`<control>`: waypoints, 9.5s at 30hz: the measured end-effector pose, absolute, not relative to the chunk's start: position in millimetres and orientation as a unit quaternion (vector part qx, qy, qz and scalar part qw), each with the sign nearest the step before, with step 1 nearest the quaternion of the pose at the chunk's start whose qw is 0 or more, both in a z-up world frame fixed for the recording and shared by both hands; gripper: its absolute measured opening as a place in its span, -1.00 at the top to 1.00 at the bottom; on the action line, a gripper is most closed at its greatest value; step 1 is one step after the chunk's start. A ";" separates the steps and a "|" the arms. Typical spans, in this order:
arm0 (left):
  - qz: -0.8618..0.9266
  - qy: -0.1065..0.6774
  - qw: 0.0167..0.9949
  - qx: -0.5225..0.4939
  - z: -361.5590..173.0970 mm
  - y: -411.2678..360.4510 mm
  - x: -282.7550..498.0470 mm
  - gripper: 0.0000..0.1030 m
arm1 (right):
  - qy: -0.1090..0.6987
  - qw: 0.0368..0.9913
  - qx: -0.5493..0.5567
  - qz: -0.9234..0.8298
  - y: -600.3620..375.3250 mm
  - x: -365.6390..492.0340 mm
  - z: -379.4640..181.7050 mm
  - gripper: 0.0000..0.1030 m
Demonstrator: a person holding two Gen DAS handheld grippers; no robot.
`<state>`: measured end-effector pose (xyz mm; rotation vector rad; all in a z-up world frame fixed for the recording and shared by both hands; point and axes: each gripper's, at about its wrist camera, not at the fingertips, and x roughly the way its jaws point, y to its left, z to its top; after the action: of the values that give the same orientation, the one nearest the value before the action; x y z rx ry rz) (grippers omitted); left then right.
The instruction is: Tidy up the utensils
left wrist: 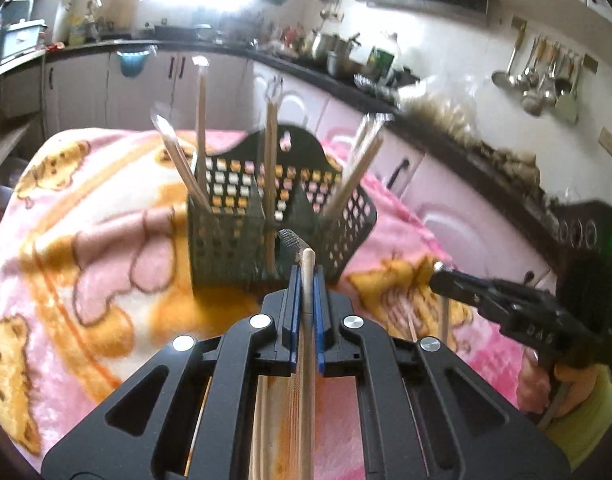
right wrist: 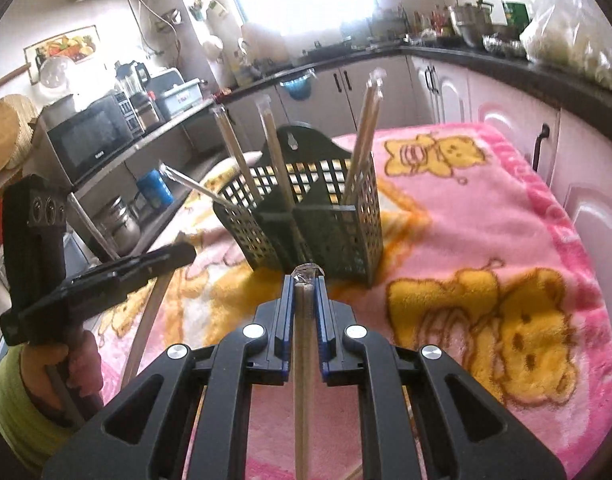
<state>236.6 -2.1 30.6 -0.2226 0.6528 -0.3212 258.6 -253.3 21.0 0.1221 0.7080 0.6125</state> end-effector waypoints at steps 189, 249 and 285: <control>-0.111 0.386 0.916 -0.022 -64.6 -45.9 216.5 -0.77 | 0.344 0.918 0.031 0.197 -295.4 192.8 -49.4 -0.15; -0.159 0.329 0.931 -0.014 29.2 -22.7 228.4 0.90 | 0.350 0.896 0.047 0.268 -252.5 244.5 17.8 0.89; -0.090 0.141 0.977 -0.136 136.5 15.8 306.8 0.90 | 0.117 0.957 0.080 0.252 -237.3 299.9 139.0 0.89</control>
<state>306.8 15.8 136.5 -0.2740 0.2833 -0.1823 299.9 -237.3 139.0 0.1621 0.2376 0.5109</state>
